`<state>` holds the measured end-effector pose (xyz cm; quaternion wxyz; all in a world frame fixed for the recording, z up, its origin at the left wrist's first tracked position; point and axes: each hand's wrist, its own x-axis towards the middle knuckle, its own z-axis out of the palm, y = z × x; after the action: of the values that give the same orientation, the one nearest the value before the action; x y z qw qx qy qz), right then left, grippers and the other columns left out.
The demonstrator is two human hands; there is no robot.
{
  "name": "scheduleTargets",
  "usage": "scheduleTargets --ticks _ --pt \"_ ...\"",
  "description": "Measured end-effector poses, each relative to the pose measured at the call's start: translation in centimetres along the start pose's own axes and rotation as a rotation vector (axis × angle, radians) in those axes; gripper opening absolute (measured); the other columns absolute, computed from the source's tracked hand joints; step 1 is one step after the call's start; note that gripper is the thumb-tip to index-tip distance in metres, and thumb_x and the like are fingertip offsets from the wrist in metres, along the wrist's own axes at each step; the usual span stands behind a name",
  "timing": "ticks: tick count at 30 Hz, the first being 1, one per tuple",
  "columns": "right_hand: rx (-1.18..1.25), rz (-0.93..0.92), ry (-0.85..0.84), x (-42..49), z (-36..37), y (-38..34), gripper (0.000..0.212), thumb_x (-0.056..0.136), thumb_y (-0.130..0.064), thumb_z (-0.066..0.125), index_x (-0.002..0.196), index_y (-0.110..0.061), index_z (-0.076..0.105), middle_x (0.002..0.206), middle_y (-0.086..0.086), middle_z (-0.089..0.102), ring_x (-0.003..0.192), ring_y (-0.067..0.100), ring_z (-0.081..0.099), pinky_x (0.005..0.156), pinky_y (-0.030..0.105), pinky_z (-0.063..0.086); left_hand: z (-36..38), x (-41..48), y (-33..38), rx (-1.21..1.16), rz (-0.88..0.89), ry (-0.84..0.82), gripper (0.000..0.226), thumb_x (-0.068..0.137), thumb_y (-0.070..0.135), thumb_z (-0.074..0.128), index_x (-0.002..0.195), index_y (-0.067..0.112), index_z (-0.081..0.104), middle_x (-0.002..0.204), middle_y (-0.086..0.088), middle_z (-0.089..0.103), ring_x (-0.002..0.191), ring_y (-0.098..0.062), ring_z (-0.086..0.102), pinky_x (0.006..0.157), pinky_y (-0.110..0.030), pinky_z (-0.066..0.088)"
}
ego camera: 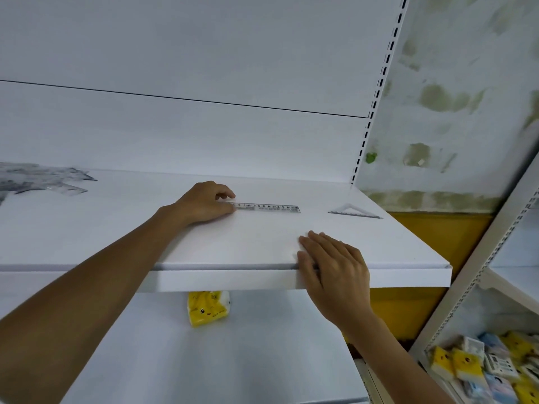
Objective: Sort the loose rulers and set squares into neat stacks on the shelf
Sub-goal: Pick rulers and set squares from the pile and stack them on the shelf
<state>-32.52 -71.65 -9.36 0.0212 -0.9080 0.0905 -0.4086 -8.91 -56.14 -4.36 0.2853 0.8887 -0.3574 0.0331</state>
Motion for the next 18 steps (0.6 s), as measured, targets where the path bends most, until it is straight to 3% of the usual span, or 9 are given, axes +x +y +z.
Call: scheduleTargets --ticks 3,5,8,13,18 --pt "0.086 0.142 -0.11 1.7 -0.4 -0.3 0.029 0.082 -0.036 0.052 0.097 -0.019 0.071 0.107 -0.001 0.07 0.102 0.022 0.063 0.085 0.035 0.046 -1.6 -1.3 -0.7 0.044 0.001 0.038 0.031 0.083 0.029 0.063 0.113 0.022 0.061 0.109 0.003 0.058 0.099 -0.013 0.051 0.081 -0.023 0.035" --pt "0.184 0.218 -0.197 4.1 -0.3 -0.8 0.027 0.083 -0.034 0.058 0.106 -0.022 0.066 0.118 -0.006 0.063 0.111 0.019 0.052 0.09 0.032 0.039 -3.1 -2.4 -1.2 0.092 0.011 0.078 0.032 0.082 0.029 0.065 0.113 0.021 0.062 0.11 0.001 0.059 0.099 -0.015 0.053 0.081 -0.025 0.037" --pt "0.293 0.142 -0.165 8.5 0.4 -3.9 0.032 0.085 -0.03 0.058 0.115 -0.021 0.061 0.125 -0.004 0.057 0.118 0.018 0.044 0.095 0.03 0.034 -6.0 -4.8 -2.5 0.108 0.021 0.123 0.029 0.083 0.027 0.064 0.112 0.021 0.061 0.108 0.001 0.059 0.095 -0.013 0.055 0.079 -0.025 0.038" --pt "0.414 0.018 -0.185 14.6 2.1 -13.3 0.035 0.085 -0.026 0.056 0.12 -0.021 0.058 0.123 0.001 0.057 0.117 0.019 0.045 0.089 0.028 0.033 -13.1 -10.7 -6.7 0.114 -0.044 0.209 0.023 0.084 0.02 0.064 0.106 0.02 0.064 0.105 0.002 0.063 0.089 -0.009 0.058 0.079 -0.023 0.042" --pt "0.479 -0.152 -0.235 18.9 5.2 -25.3 0.037 0.086 -0.025 0.054 0.123 -0.02 0.055 0.121 0.002 0.057 0.114 0.02 0.049 0.087 0.03 0.037 -21.1 -18.3 -12.4 0.166 -0.145 0.382 0.021 0.081 0.016 0.067 0.102 0.02 0.067 0.094 0.008 0.062 0.077 0.003 0.056 0.066 -0.003 0.038"
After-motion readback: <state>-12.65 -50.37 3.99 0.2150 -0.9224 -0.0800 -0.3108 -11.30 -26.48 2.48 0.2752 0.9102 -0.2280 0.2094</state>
